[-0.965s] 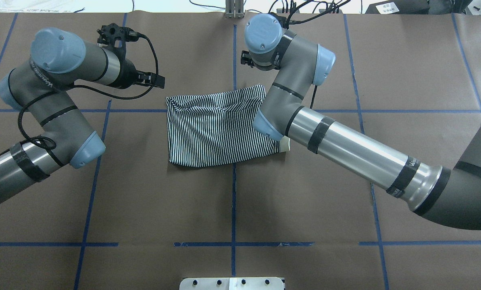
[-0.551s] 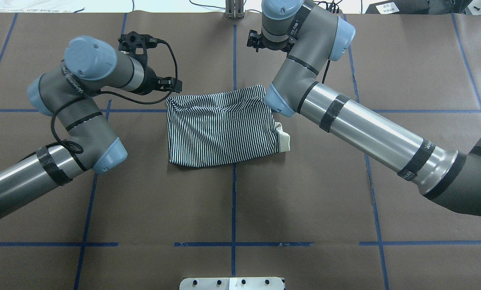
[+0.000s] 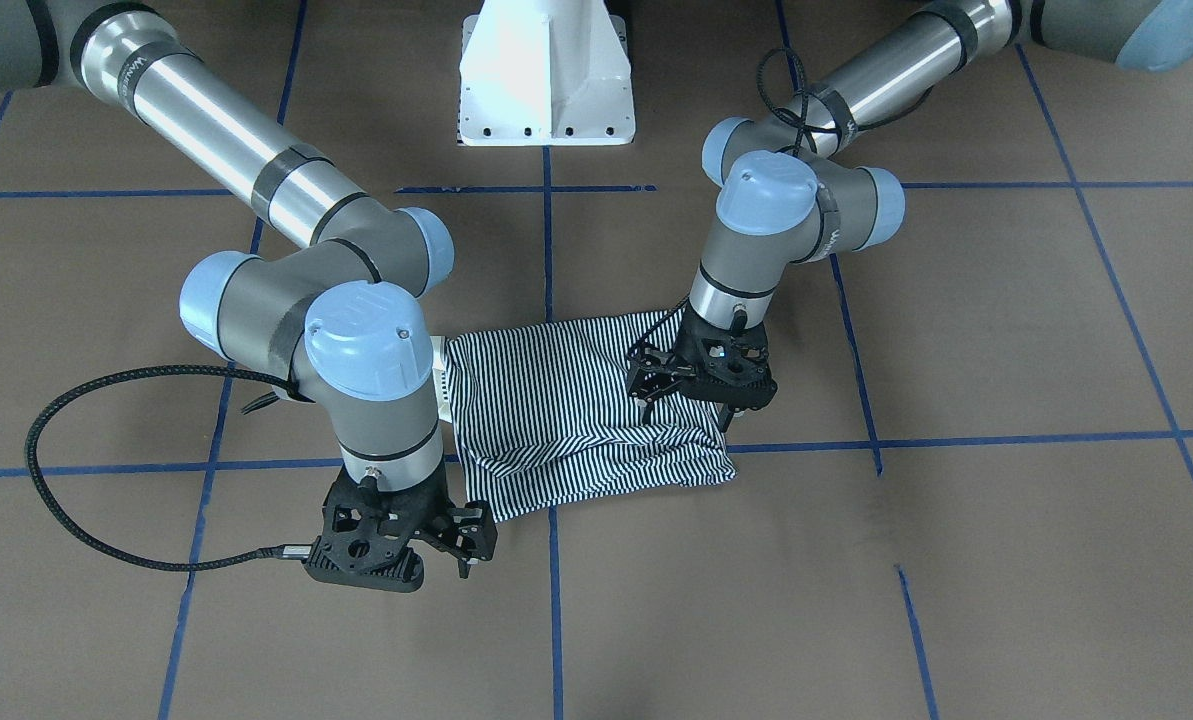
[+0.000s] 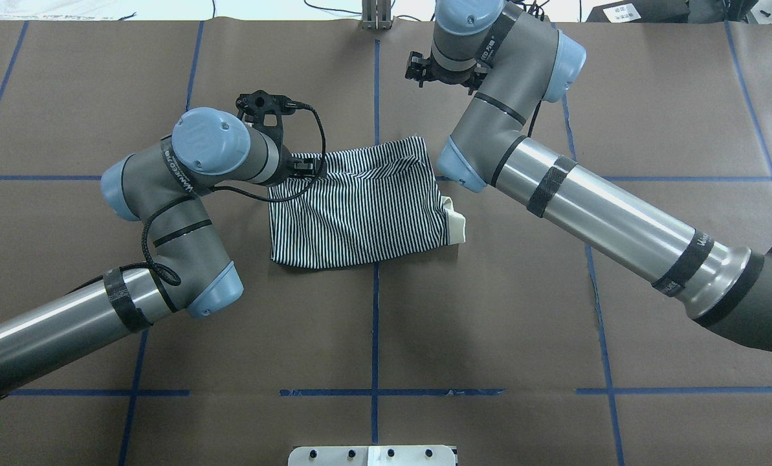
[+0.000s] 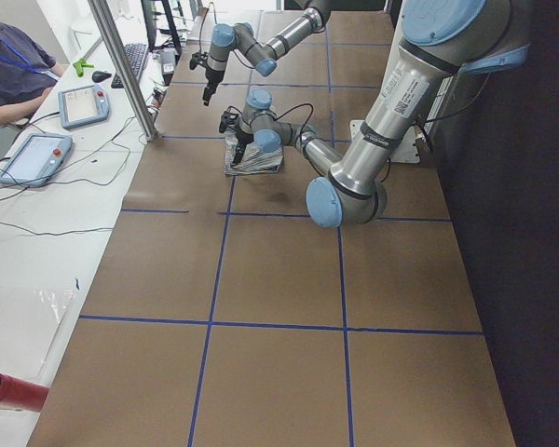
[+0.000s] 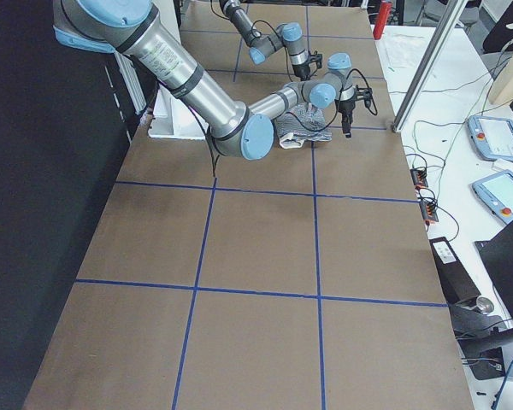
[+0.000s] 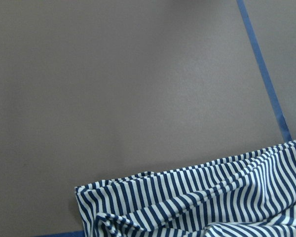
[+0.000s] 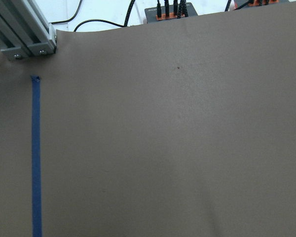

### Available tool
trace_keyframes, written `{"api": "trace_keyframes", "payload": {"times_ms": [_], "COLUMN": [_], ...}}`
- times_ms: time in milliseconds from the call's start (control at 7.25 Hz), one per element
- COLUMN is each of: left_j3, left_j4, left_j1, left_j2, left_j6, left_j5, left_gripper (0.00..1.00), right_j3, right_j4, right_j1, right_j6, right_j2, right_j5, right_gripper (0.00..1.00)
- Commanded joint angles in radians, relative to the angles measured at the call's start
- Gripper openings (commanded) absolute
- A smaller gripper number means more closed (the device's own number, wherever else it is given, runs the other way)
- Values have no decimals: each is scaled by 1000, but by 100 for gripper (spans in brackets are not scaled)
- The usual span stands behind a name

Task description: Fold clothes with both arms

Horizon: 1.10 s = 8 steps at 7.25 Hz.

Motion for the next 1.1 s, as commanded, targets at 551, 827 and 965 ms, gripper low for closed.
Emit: {"api": "trace_keyframes", "payload": {"times_ms": [551,827,965], "left_j3": [99,136,140], "left_j4": [-3,-10,-9], "left_j1": [1,-45,-80], "left_j2": [-15,-21,-21], "left_j6": [48,81,120], "left_j5": [69,69,67], "left_gripper": [100,100,100], "right_j3": [1,1,1], "right_j4": [0,1,3], "right_j1": [0,0,0], "right_j6": [2,2,0], "right_j2": [-9,-15,-18], "right_j5": [-1,-1,-1], "right_gripper": [100,100,100]}}
